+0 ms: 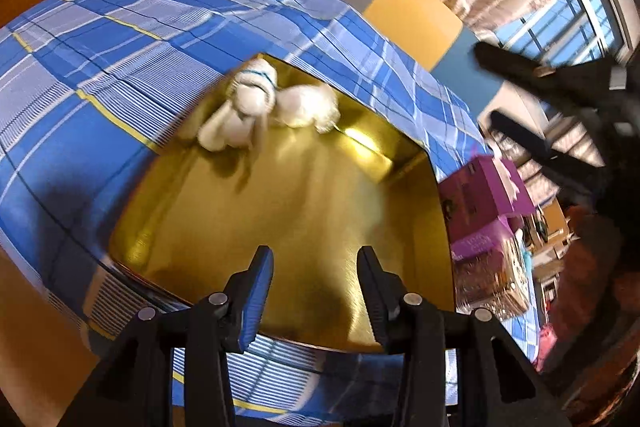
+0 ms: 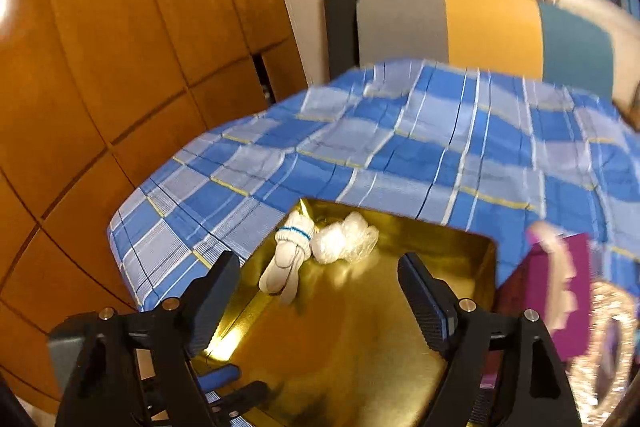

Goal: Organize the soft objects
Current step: 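Carry the plastic bundle into the gold tray and open the right gripper, then return the right gripper to the toy pile and grasp the pink banded towel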

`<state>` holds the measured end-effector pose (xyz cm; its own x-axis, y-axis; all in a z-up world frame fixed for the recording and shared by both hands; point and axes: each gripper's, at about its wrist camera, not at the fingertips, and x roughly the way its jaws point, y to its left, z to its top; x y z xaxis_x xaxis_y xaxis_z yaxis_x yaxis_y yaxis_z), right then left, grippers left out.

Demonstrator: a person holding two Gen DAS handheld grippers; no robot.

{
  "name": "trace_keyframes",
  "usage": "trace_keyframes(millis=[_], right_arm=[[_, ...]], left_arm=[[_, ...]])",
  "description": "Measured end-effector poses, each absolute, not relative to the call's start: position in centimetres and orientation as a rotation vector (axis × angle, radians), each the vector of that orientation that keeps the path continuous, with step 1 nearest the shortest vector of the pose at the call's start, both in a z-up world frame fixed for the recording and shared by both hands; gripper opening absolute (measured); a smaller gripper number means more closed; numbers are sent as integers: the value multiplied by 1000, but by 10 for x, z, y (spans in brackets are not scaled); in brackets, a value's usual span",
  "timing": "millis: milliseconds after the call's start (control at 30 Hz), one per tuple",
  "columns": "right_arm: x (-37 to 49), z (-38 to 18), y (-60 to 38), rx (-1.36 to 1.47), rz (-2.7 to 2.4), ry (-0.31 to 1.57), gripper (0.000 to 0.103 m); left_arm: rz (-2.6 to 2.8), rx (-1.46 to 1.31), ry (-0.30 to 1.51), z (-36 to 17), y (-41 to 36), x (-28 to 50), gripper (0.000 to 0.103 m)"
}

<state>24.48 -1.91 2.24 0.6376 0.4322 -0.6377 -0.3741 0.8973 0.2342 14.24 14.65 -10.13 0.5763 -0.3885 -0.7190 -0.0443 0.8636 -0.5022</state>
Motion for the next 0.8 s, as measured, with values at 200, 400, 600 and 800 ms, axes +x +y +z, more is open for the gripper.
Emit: trace_keyframes(millis=[200,400,600,800], right_arm=[[204,51,-73,66,335,602,82],[175,62,-152,71,137,539,87],[155,32,-242,118,-55,621,87],[141,-25,-326,189,-192,796,87]], left_arm=[[-254,-454,959,-98,121,136,50],[-310,-410,958,-93,95,132,55],[-405,-359,949,-83,60,127,60],[-515,-286,941,-74,19,119,60]])
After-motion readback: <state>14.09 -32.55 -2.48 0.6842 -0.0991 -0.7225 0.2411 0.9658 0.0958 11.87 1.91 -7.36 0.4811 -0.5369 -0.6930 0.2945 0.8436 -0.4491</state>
